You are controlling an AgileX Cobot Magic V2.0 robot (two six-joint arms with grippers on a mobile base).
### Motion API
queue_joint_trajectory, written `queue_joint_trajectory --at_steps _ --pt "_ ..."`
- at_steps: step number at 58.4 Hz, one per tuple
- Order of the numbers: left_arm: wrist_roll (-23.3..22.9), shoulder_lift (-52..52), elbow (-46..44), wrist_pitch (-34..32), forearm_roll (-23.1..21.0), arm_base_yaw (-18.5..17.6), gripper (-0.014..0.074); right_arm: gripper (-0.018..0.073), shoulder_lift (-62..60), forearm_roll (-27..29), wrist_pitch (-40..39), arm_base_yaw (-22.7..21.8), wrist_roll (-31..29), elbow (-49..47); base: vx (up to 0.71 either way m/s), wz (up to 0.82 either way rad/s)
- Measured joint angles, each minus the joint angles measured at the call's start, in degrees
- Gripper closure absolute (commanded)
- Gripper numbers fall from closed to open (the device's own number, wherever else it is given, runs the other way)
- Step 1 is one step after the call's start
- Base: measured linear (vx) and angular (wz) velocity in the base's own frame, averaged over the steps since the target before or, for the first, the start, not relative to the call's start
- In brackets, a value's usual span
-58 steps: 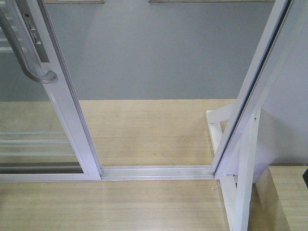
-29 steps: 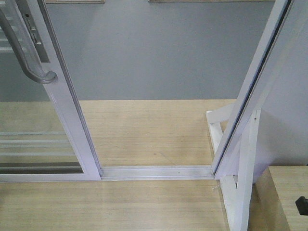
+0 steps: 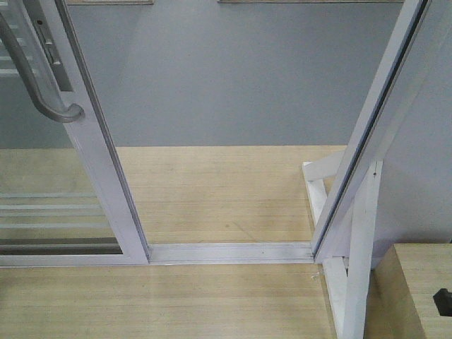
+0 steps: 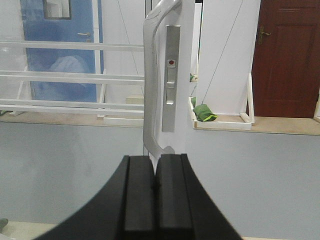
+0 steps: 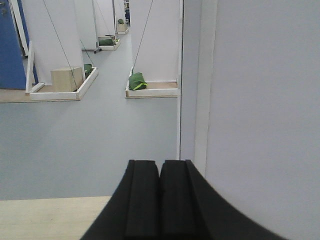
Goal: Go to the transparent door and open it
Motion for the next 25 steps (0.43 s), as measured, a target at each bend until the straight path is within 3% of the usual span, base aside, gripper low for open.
queue_joint_trajectory --at_steps 25 --pt "0.0 0.0 0.0 0.0 -0.02 0.0 0.0602 0.0567 0.0 0.0 0.0 0.0 0.0 0.0 0.0 0.0"
